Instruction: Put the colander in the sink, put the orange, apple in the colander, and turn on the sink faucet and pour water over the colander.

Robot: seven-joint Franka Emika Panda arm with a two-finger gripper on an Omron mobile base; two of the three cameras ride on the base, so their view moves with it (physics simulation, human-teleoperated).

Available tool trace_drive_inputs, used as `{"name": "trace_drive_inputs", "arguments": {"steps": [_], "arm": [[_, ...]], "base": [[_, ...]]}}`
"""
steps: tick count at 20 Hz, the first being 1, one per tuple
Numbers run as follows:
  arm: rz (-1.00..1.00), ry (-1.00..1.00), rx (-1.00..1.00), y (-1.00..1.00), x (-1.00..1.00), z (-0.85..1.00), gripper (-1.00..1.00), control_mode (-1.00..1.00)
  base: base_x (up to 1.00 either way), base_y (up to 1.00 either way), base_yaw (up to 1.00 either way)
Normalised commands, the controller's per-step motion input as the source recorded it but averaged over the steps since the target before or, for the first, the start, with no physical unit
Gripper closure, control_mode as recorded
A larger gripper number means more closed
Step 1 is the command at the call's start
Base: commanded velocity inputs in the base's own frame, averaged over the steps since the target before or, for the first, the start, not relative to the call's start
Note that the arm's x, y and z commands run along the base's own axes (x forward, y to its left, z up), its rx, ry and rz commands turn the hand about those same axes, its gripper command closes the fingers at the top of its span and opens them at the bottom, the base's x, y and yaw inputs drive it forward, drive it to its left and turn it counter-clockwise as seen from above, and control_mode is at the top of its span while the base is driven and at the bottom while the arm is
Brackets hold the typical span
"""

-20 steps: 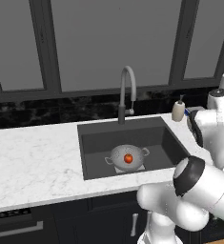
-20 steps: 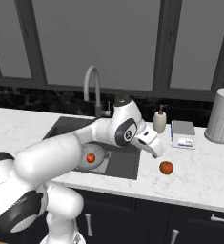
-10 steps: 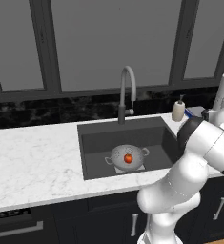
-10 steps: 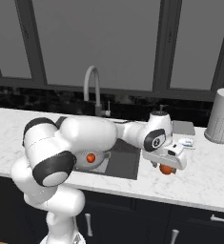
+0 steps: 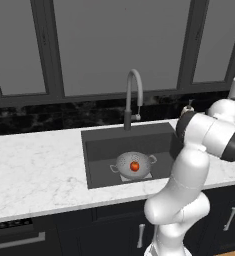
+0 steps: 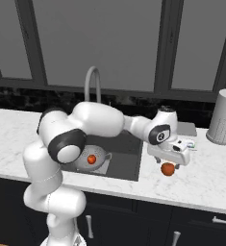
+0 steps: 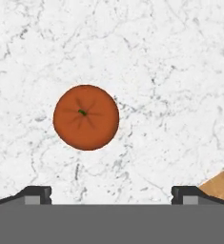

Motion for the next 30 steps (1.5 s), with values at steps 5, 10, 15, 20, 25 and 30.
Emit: {"name": "trace_drive_inputs", "arguments": {"steps": [5, 10, 15, 20, 25, 30], "arm": [[0.0, 0.0, 0.0, 0.0, 0.13, -0.5, -1.0, -1.0], [0.0, 0.0, 0.0, 0.0, 0.1, -0.41, -1.0, -1.0], [0.0, -0.01, 0.0, 0.0, 0.15, -0.27, -1.0, -1.0], [0.0, -0.04, 0.0, 0.0, 0.22, -0.16, -1.0, -1.0], [0.0, 0.0, 0.0, 0.0, 0.06, -0.01, 1.0, -1.0], [0.0, -0.07, 0.01, 0.17, 0.0, 0.15, 1.0, -1.0]], "base": [[0.0, 0.0, 0.0], [0.0, 0.0, 0.0], [0.0, 0.0, 0.0], [0.0, 0.0, 0.0], [0.0, 0.0, 0.0], [0.0, 0.0, 0.0]]}}
